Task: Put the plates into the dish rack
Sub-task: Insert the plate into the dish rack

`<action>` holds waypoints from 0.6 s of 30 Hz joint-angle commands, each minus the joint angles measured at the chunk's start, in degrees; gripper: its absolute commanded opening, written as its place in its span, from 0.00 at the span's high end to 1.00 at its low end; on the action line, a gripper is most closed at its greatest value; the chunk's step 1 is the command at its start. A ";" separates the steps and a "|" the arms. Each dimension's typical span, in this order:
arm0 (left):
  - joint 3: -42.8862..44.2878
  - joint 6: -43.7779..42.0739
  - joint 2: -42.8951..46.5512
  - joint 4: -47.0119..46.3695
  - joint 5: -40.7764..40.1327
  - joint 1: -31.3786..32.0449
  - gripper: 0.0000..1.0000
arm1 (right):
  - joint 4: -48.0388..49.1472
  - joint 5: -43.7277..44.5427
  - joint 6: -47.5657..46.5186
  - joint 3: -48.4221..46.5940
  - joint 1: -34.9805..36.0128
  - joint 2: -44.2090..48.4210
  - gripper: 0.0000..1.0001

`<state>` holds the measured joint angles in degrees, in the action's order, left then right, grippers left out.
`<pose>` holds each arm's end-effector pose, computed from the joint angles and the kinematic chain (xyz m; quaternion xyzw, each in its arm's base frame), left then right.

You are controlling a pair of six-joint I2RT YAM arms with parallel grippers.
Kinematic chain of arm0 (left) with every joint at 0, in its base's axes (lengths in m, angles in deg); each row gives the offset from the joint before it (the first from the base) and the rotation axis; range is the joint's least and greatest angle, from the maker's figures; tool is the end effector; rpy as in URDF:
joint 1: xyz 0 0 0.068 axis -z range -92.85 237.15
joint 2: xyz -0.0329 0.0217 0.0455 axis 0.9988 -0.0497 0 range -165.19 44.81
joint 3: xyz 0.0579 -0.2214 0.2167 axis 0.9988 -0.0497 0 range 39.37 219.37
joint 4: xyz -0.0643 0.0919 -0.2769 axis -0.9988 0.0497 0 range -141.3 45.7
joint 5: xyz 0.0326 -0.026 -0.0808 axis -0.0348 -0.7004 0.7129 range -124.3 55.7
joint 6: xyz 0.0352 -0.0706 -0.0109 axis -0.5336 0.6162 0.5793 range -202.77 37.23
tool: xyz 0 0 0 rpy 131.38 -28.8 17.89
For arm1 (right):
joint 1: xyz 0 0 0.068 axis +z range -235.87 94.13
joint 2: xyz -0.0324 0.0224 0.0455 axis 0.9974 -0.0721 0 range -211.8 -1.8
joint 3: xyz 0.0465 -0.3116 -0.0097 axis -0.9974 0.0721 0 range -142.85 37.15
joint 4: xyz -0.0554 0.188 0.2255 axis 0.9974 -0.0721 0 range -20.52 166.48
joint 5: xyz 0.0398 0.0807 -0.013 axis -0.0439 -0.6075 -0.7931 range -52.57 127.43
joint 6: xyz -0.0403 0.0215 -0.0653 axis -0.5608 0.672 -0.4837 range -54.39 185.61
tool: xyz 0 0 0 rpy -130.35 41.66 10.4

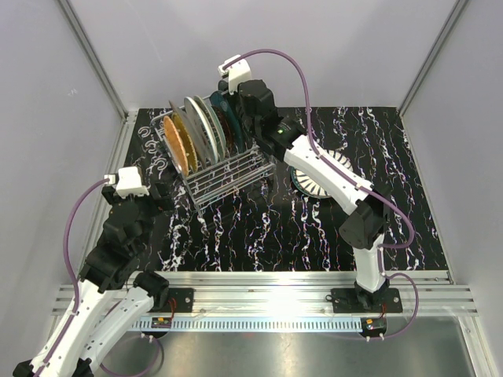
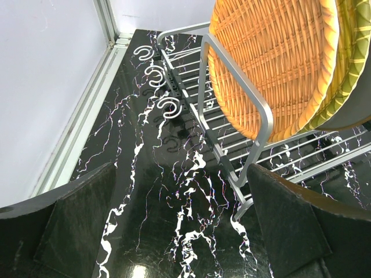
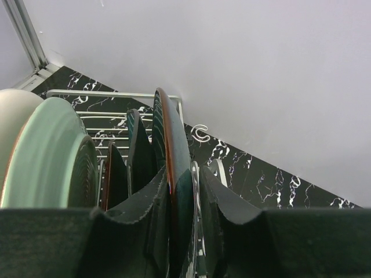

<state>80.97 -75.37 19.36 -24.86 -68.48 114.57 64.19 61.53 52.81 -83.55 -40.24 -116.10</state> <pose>0.1309 -0.0245 0.3591 -0.0580 0.7553 0.0320 0.6520 0.4106 0.3797 0.4711 -0.2323 0.7020 0.0365 0.6722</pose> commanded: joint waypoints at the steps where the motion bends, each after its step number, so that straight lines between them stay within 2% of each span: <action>1: -0.21 -0.10 -0.12 -2.88 1.13 0.00 0.01 | 1.31 0.16 1.89 -0.32 0.52 0.75 0.68; 12: -0.30 -0.10 -0.48 -2.79 1.21 0.00 0.01 | 1.48 -0.10 3.30 2.31 0.43 5.23 0.67; 18: -0.21 -0.10 -0.48 -2.79 1.21 0.00 0.01 | 1.22 -0.89 4.97 4.25 0.52 7.42 0.70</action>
<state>80.97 -75.37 19.20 -24.86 -68.06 114.57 64.14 60.63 56.00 -79.46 -40.22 -113.33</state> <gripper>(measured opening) 0.985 0.309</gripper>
